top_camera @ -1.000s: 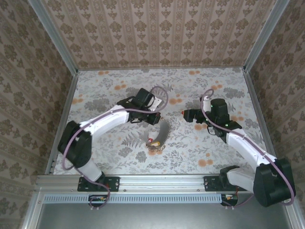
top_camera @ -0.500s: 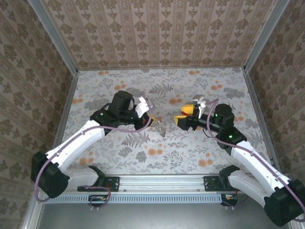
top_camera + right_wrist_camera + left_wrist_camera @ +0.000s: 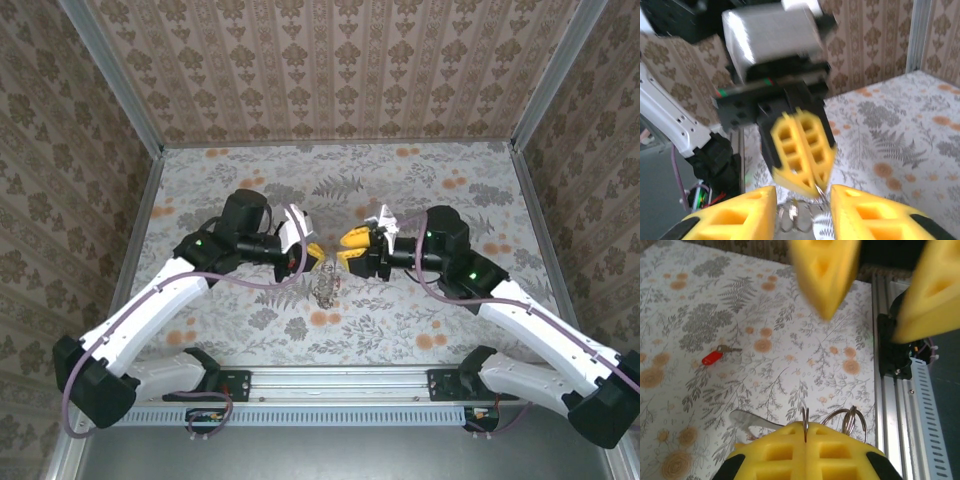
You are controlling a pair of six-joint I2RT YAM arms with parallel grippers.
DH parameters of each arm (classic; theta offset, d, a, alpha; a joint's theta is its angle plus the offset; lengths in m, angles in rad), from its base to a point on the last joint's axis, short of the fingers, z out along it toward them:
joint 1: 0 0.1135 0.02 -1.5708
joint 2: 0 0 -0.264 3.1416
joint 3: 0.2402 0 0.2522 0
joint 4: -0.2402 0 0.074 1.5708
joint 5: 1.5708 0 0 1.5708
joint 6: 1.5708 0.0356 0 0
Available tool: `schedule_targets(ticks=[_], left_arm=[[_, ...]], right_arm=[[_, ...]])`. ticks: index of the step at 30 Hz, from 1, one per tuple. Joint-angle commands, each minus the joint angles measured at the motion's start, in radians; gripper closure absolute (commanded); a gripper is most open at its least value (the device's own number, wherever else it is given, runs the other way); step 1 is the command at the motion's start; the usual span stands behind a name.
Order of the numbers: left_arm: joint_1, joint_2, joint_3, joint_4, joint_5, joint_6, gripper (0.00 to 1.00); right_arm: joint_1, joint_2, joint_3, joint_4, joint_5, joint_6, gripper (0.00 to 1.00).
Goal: Put the keys on the keyring
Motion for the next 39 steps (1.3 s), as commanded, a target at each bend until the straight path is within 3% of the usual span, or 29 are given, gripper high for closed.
schedule_targets(ticks=[1, 15, 39], left_arm=[[0.002, -0.026, 0.035, -0.001, 0.074, 0.027, 1.0], [0.002, -0.02, 0.113, -0.117, 0.134, 0.091, 1.0], [-0.015, 0.023, 0.147, -0.172, 0.139, 0.122, 1.0]], right_arm=[[0.011, -0.001, 0.014, -0.038, 0.039, -0.042, 0.7], [0.044, 0.017, 0.036, -0.113, -0.032, -0.166, 0.69], [0.084, 0.075, 0.047, -0.015, -0.052, -0.137, 0.63]])
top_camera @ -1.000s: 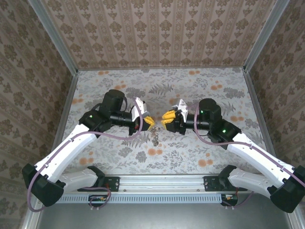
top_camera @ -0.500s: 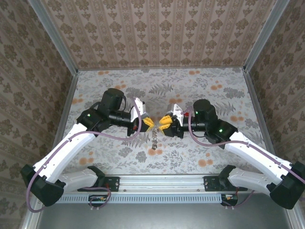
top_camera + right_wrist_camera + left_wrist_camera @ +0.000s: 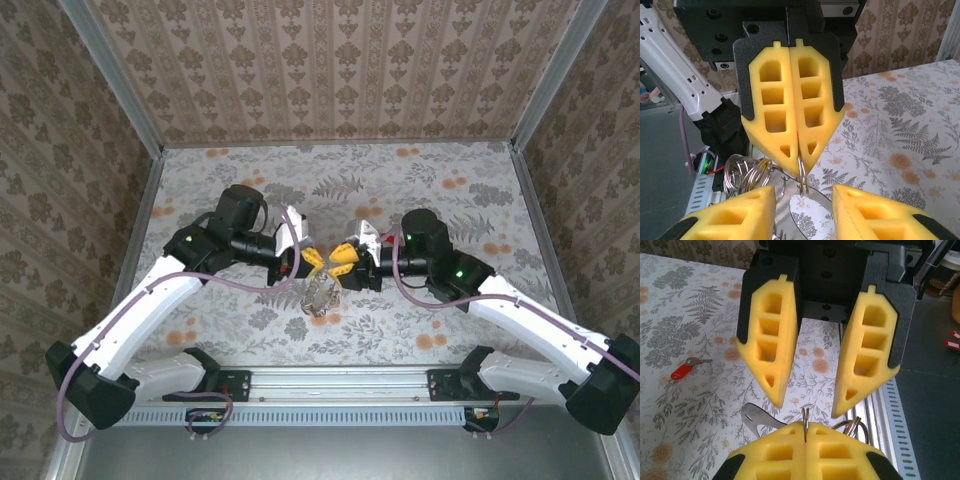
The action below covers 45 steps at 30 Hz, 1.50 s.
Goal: Put the keys on the keyring
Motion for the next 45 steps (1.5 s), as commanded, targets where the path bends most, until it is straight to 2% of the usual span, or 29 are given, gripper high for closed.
schedule_targets(ticks=[1, 4, 6, 13, 17, 18, 22, 24, 31, 36, 45], left_arm=[[-0.008, 0.009, 0.045, -0.008, 0.031, 0.029, 1.0], [-0.011, 0.012, 0.049, -0.012, 0.028, 0.029, 1.0], [-0.011, 0.009, 0.052, -0.011, 0.032, 0.03, 1.0], [-0.013, 0.003, 0.048, -0.007, 0.034, 0.024, 1.0], [-0.01, -0.021, 0.028, 0.032, 0.039, 0.001, 1.0], [-0.009, -0.027, 0.019, 0.041, 0.04, -0.007, 0.97], [-0.005, -0.047, -0.001, 0.062, 0.051, -0.037, 0.73], [0.0, -0.068, -0.025, 0.075, 0.05, -0.057, 0.68], [0.035, -0.161, -0.119, 0.172, 0.04, -0.141, 0.66], [0.086, -0.216, -0.192, 0.348, 0.093, -0.249, 0.72], [0.07, -0.195, -0.193, 0.449, 0.134, -0.296, 0.73]], right_arm=[[0.007, 0.015, 0.031, 0.052, -0.026, 0.007, 0.64], [0.009, 0.029, 0.041, 0.058, -0.024, 0.011, 0.71], [0.012, 0.039, 0.046, 0.051, -0.023, 0.004, 0.81], [0.015, 0.045, 0.06, 0.045, 0.009, 0.009, 1.0], [0.015, 0.045, 0.07, 0.034, 0.008, 0.005, 1.0], [0.015, 0.04, 0.067, 0.039, 0.015, 0.009, 1.0], [0.015, 0.009, 0.037, 0.102, 0.05, 0.036, 1.0], [0.012, -0.013, 0.018, 0.138, 0.062, 0.056, 1.0], [0.01, -0.036, -0.001, 0.22, 0.021, 0.106, 1.0], [0.01, -0.044, -0.015, 0.287, -0.02, 0.141, 1.0], [0.01, -0.044, -0.043, 0.394, -0.053, 0.209, 1.0]])
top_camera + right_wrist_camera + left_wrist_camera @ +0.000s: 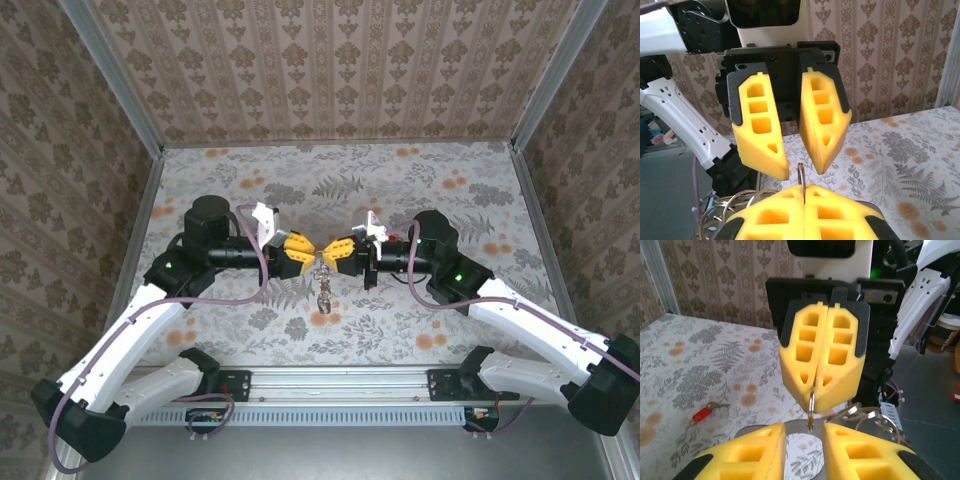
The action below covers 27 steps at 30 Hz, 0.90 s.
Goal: Put the keys on the keyring
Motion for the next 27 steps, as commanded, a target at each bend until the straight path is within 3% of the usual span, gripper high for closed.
schedule_targets(ticks=[1, 10, 27], left_arm=[[-0.011, 0.001, -0.009, 0.078, 0.045, -0.04, 0.73], [-0.015, 0.004, -0.024, 0.109, 0.04, -0.046, 0.79], [-0.004, -0.018, -0.006, 0.147, 0.043, -0.067, 0.8]], right_arm=[[0.003, -0.023, -0.007, 0.126, -0.034, 0.049, 1.0], [0.001, 0.007, -0.033, 0.304, -0.039, 0.166, 1.0], [0.001, 0.008, -0.052, 0.317, -0.048, 0.181, 1.0]])
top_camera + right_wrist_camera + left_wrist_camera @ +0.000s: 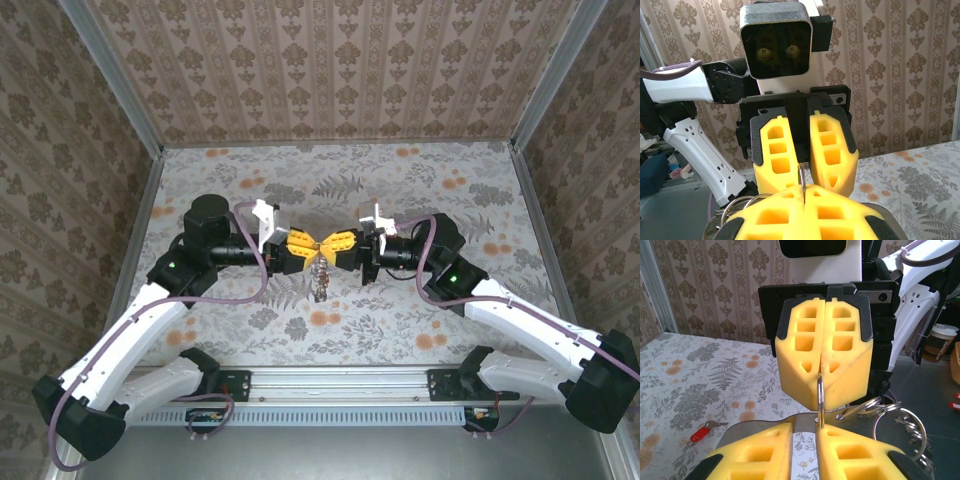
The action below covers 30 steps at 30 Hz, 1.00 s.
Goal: Put the keys on the keyring
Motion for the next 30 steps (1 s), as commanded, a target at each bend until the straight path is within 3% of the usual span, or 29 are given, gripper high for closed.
schedule_targets(ticks=[1, 18, 30], left_arm=[[0.008, -0.023, 0.01, 0.044, 0.026, -0.022, 0.8], [0.013, -0.06, 0.029, -0.018, -0.009, 0.0, 0.76], [-0.006, 0.002, 0.044, -0.029, 0.002, 0.022, 0.77]], right_arm=[[0.001, -0.012, -0.009, 0.052, -0.021, 0.018, 1.0], [0.001, -0.031, -0.029, 0.071, -0.003, 0.025, 1.0], [0.0, -0.028, -0.025, 0.08, -0.01, 0.033, 1.0]])
